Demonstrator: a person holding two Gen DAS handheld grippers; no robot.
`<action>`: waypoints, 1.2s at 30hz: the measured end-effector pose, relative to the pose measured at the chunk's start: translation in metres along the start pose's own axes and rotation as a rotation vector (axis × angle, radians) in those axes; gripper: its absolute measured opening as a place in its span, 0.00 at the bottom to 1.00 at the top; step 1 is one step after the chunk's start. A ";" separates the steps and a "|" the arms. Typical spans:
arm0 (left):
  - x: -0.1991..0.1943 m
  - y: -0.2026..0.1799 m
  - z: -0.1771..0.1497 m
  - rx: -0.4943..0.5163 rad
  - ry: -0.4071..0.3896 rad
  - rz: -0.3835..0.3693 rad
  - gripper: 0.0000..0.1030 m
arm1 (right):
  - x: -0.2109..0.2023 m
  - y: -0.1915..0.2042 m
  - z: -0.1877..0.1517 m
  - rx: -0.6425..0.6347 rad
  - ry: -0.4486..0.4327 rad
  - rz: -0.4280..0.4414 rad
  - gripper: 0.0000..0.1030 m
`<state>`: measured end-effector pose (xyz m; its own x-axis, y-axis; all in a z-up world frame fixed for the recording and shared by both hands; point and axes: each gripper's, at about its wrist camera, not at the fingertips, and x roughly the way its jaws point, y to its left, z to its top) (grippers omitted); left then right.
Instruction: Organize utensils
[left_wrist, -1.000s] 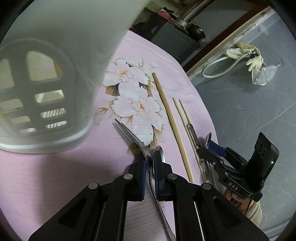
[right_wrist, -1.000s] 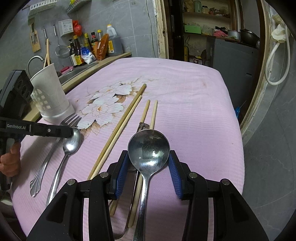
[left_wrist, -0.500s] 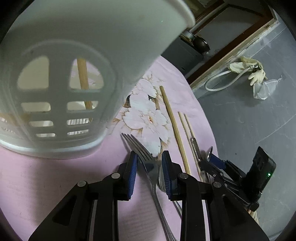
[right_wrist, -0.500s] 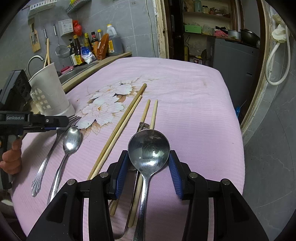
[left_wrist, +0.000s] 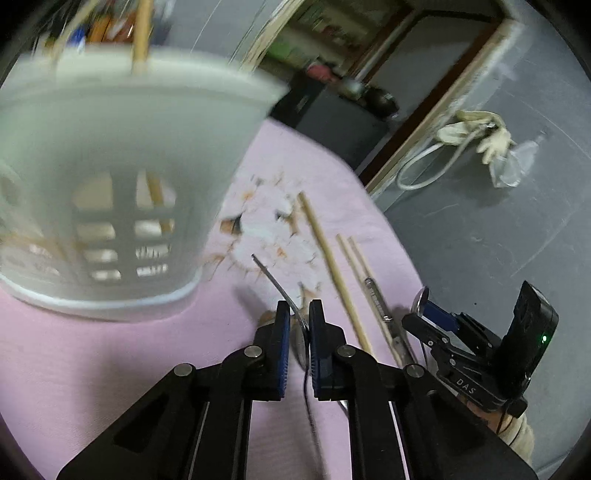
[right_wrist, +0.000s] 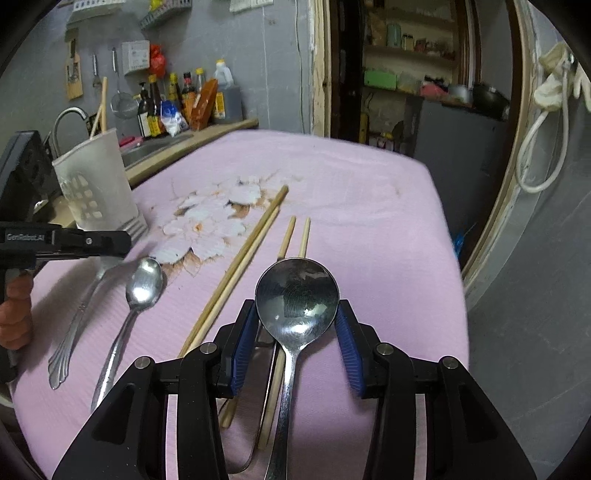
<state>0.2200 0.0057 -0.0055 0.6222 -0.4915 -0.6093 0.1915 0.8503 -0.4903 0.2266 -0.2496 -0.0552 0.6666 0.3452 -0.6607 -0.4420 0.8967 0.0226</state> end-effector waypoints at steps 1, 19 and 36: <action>-0.008 -0.006 -0.002 0.030 -0.040 0.008 0.05 | -0.006 0.002 -0.001 -0.006 -0.027 -0.013 0.39; -0.070 -0.048 -0.043 0.203 -0.416 0.074 0.01 | -0.081 0.054 0.006 -0.004 -0.430 -0.052 0.39; -0.169 -0.005 0.015 0.241 -0.752 0.142 0.01 | -0.096 0.131 0.109 -0.097 -0.677 0.146 0.39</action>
<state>0.1252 0.0867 0.1090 0.9813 -0.1902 -0.0301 0.1777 0.9546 -0.2392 0.1699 -0.1347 0.0930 0.8096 0.5854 -0.0421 -0.5863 0.8100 -0.0127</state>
